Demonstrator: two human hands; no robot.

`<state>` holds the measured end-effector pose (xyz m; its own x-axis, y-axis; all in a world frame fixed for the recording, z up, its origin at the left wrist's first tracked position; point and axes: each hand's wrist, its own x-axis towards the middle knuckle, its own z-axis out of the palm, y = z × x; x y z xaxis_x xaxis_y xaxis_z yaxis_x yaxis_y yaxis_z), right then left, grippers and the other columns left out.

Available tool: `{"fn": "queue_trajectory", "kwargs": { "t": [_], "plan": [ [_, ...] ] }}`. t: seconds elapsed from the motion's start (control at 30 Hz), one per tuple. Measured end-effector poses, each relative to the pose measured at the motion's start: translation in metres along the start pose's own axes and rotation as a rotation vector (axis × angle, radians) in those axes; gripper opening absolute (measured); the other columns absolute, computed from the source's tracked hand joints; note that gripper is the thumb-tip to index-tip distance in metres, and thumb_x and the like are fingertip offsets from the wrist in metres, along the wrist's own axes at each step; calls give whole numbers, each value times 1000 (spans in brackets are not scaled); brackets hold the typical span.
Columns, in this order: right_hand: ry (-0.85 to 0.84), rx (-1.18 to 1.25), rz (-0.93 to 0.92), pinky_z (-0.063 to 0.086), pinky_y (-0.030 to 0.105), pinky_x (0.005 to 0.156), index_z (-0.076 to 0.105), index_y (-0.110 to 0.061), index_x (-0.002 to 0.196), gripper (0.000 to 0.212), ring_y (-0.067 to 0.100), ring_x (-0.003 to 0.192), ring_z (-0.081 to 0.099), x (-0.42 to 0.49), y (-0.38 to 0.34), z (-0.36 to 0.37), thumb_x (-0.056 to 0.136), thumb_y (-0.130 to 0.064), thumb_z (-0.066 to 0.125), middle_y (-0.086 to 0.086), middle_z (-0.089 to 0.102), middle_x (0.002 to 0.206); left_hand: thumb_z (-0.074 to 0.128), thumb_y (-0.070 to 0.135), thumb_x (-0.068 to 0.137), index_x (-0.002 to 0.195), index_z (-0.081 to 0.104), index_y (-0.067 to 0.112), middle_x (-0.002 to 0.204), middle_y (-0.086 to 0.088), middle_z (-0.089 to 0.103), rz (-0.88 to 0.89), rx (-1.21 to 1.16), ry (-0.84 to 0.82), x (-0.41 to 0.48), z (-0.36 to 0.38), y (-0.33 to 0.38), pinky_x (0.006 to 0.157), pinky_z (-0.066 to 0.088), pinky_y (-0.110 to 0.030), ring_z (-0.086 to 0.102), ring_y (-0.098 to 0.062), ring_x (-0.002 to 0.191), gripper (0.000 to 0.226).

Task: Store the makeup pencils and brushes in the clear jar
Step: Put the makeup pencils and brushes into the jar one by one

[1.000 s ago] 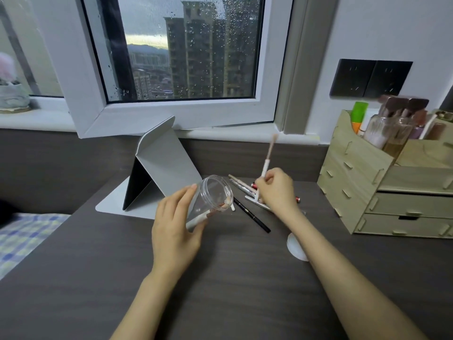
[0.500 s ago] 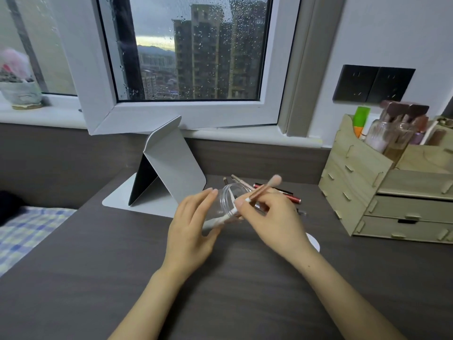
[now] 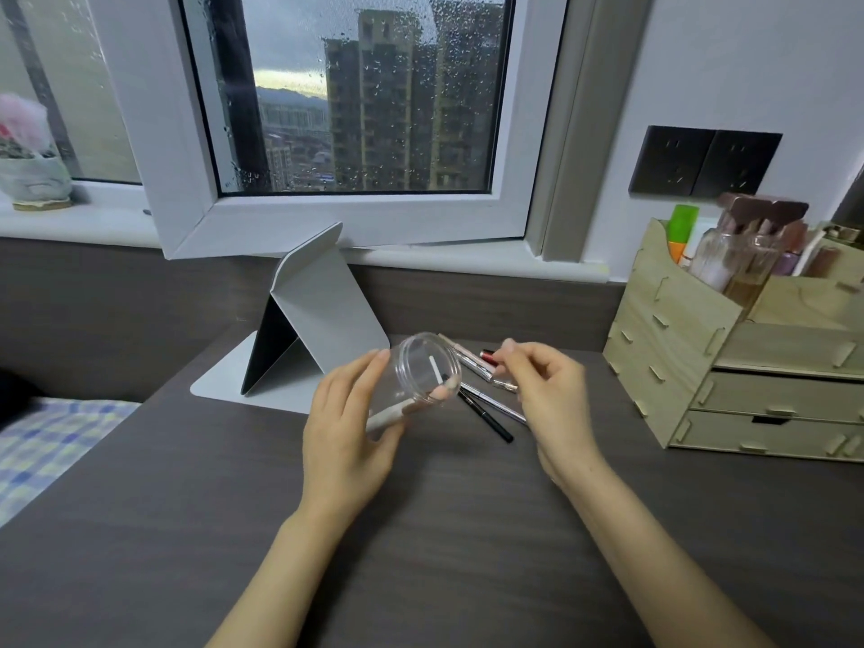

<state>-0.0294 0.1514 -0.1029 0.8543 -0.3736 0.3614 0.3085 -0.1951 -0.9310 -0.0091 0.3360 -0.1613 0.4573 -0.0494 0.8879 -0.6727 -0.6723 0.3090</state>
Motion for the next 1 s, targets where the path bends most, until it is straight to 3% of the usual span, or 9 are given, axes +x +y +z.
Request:
{"fn": "queue_trajectory", "kwargs": {
  "t": [0.07, 0.17, 0.23, 0.33, 0.57, 0.7, 0.8, 0.87, 1.0],
  "plan": [
    [35, -132, 31, 40, 30, 64, 67, 0, 67, 31, 17, 63, 53, 16, 21, 7, 90, -18, 56, 18, 67, 67, 73, 10, 64, 129, 42, 13, 123, 2, 47, -41, 3, 39, 2, -1, -2, 99, 29, -17, 48, -22, 108, 71],
    [-86, -468, 4, 39, 33, 61, 65, -8, 64, 28, 25, 60, 50, 34, 45, 29, 88, -16, 53, 11, 60, 58, 75, 12, 64, 128, 44, 11, 122, 1, 47, -87, 12, 77, 3, -3, -3, 99, 27, -14, 47, -21, 109, 71],
    [-153, -669, -59, 44, 32, 72, 72, -9, 82, 22, 28, 78, 59, 48, 55, 48, 88, -16, 52, 11, 70, 77, 75, 12, 64, 127, 45, 10, 122, 0, 48, -98, 22, 96, 4, -3, -4, 99, 28, -16, 47, -21, 109, 70],
    [-215, -955, -138, 45, 36, 86, 67, -8, 108, 28, 34, 106, 53, 73, 64, 73, 92, -21, 49, 14, 68, 111, 75, 11, 64, 127, 44, 9, 122, -3, 50, -102, 32, 116, 4, -3, -6, 99, 30, -19, 47, -21, 110, 70],
    [-375, -1141, 17, 46, 38, 85, 53, -3, 116, 27, 37, 115, 54, 115, 84, 110, 91, -12, 47, 20, 62, 120, 75, 9, 65, 129, 42, 11, 124, 1, 46, -105, 39, 106, 5, -3, -10, 100, 31, -19, 47, -19, 111, 72],
    [-382, -1128, 38, 49, 36, 85, 60, -7, 115, 28, 34, 111, 60, 118, 99, 120, 94, -15, 43, 16, 64, 120, 77, 9, 66, 129, 42, 11, 124, 1, 46, -96, 37, 97, 5, -2, -9, 98, 33, -21, 47, -18, 110, 72],
    [-411, -1109, 50, 49, 36, 80, 64, -6, 103, 20, 33, 108, 62, 118, 98, 125, 85, -13, 56, 16, 66, 115, 78, 8, 66, 130, 42, 13, 124, 2, 46, -86, 36, 82, 3, -2, -9, 99, 31, -17, 47, -17, 110, 74],
    [-380, -945, 106, 46, 35, 75, 61, -7, 97, 18, 35, 106, 61, 118, 89, 125, 81, -14, 61, 18, 66, 113, 79, 7, 65, 130, 42, 13, 124, 2, 46, -88, 37, 73, 2, -3, -10, 100, 29, -16, 47, -17, 111, 76],
    [-198, -395, 144, 49, 35, 74, 45, -9, 128, 47, 30, 92, 62, 110, 44, 105, 82, -10, 56, 13, 62, 106, 77, 6, 64, 129, 43, 13, 123, 0, 48, -83, 37, 69, 2, -3, -9, 100, 28, -15, 48, -19, 109, 74]
  ]
}}
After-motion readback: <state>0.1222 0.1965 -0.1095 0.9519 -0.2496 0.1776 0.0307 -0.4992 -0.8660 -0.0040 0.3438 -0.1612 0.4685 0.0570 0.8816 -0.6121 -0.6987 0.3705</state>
